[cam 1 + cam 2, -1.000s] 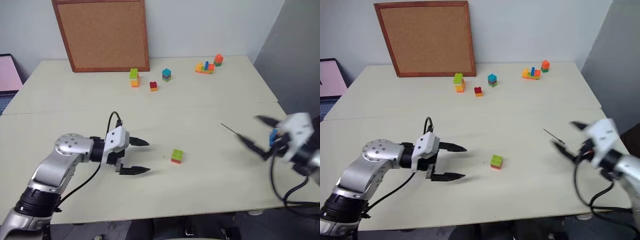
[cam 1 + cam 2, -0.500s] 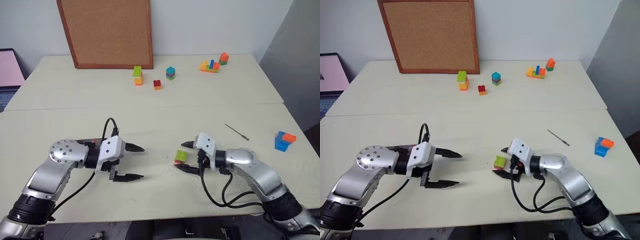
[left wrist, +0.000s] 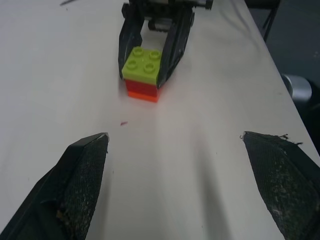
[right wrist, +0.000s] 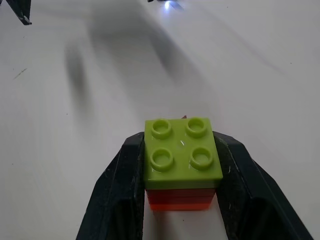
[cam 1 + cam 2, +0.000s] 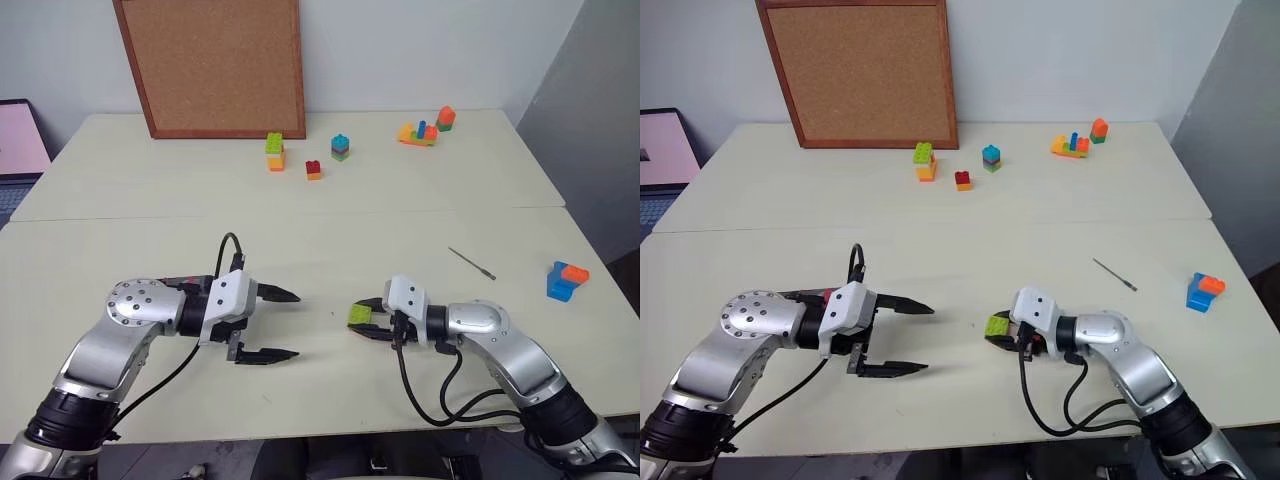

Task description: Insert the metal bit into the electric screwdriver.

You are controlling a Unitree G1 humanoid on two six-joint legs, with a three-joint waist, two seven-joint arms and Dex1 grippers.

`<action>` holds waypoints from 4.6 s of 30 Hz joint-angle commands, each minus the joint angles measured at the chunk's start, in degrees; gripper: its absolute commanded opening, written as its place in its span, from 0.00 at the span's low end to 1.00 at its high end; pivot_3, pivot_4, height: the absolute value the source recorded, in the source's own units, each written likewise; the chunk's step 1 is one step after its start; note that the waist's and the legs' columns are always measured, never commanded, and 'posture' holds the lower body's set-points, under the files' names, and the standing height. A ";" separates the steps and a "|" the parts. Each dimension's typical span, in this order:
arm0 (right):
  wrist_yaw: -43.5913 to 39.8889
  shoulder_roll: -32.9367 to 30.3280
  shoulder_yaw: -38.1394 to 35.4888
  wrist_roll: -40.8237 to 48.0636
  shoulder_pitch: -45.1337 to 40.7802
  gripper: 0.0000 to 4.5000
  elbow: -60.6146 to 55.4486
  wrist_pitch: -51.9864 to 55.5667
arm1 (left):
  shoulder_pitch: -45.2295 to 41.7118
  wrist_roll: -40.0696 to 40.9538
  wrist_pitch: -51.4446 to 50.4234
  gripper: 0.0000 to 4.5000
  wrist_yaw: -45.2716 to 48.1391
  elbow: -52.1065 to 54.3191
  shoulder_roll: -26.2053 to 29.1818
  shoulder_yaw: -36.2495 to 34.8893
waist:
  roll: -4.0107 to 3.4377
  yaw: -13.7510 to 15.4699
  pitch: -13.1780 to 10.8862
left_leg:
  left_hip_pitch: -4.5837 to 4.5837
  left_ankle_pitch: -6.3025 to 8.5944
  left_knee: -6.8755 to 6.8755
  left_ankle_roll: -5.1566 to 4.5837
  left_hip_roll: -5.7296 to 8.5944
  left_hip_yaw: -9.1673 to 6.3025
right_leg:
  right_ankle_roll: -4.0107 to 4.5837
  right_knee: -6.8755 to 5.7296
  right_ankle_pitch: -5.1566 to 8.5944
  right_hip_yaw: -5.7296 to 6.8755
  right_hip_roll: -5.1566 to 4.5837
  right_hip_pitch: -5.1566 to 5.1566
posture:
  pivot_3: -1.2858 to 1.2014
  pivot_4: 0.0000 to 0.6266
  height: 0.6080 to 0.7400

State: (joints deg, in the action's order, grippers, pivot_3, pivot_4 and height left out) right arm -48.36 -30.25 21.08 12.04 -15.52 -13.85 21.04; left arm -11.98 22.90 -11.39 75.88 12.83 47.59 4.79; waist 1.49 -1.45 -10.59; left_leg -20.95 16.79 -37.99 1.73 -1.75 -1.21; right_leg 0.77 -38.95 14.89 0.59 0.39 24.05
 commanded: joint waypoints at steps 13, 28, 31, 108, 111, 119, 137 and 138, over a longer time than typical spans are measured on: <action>24.63 2.47 -48.55 1.19 34.61 0.33 -14.16 3.03 | -12.96 2.42 -6.89 1.00 -2.01 -1.34 -13.20 8.29 | 0.02 0.96 0.06 | 0.12 0.00 -0.04 0.01 0.07 0.22 | -0.02 0.02 0.00 -0.06 -0.11 -0.34 | 0.52 0.24 1.00; 28.99 6.11 -55.57 9.39 30.57 0.62 -10.59 8.15 | -13.99 1.45 -6.37 1.00 -2.03 -2.68 -13.99 8.59 | -0.14 -0.13 0.15 | 0.22 0.00 0.02 0.01 0.06 0.27 | 0.04 0.02 0.03 -0.04 0.04 -0.46 | 0.52 0.24 1.00; 29.21 5.98 -56.97 10.32 31.71 0.80 -13.24 8.21 | -13.45 2.38 -6.99 1.00 -2.99 -2.00 -14.21 7.61 | -0.14 -0.07 0.15 | 0.19 0.00 0.01 0.01 0.06 0.27 | 0.04 0.06 0.04 -0.04 0.03 -0.46 | 0.52 0.24 1.00; 3.71 -5.71 -8.27 15.13 3.94 1.00 -27.97 12.02 | -31.32 -38.58 16.71 0.37 7.07 -47.93 8.12 15.34 | 0.23 -0.07 -0.02 | 0.06 0.00 -0.09 -0.01 0.00 0.19 | 0.05 -0.20 0.03 0.10 0.06 -0.03 | 0.52 0.24 1.00; 3.72 -5.80 -8.80 15.10 4.35 1.00 -27.91 11.86 | -30.26 -36.24 14.98 0.37 8.74 -45.38 7.59 14.26 | 0.21 -0.07 0.00 | 0.07 0.00 -0.09 -0.01 0.00 0.19 | 0.05 -0.20 0.03 0.10 0.07 -0.03 | 0.52 0.24 1.00; 3.20 -7.41 -12.78 16.02 6.46 1.00 -28.33 11.70 | -28.69 -24.94 2.98 0.37 9.74 -31.76 4.50 6.51 | 0.21 0.16 -0.01 | -0.05 0.00 -0.12 -0.01 0.04 0.15 | 0.04 -0.06 0.03 -0.01 -0.05 -0.01 | 0.52 0.24 1.00; 6.31 -11.97 -24.66 24.48 5.08 1.00 -31.26 16.81 | -21.32 -8.99 -10.80 0.37 -26.03 -11.46 -29.75 -4.36 | 0.13 0.93 0.06 | -0.55 0.01 -0.90 -0.02 0.10 -0.15 | -0.25 -0.07 -0.22 0.05 -0.29 0.03 | 0.52 0.24 1.00; 6.75 -11.86 -24.62 24.73 4.42 1.00 -31.31 17.10 | -20.31 -9.24 -9.81 0.37 -26.91 -11.28 -30.27 -3.91 | 0.07 0.97 0.09 | -0.51 0.01 -0.88 -0.02 0.10 -0.15 | -0.23 -0.07 -0.23 0.06 -0.28 0.02 | 0.52 0.24 1.00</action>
State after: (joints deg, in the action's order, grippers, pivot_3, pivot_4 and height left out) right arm -42.78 -42.23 -2.13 35.32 -9.29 -43.08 38.04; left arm -33.28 13.62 -24.83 52.02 -0.99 18.65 1.23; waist 1.56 -0.49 -10.51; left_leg -21.44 16.80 -38.86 1.71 -1.66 -1.37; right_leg 0.56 -39.04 14.65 0.63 0.10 24.07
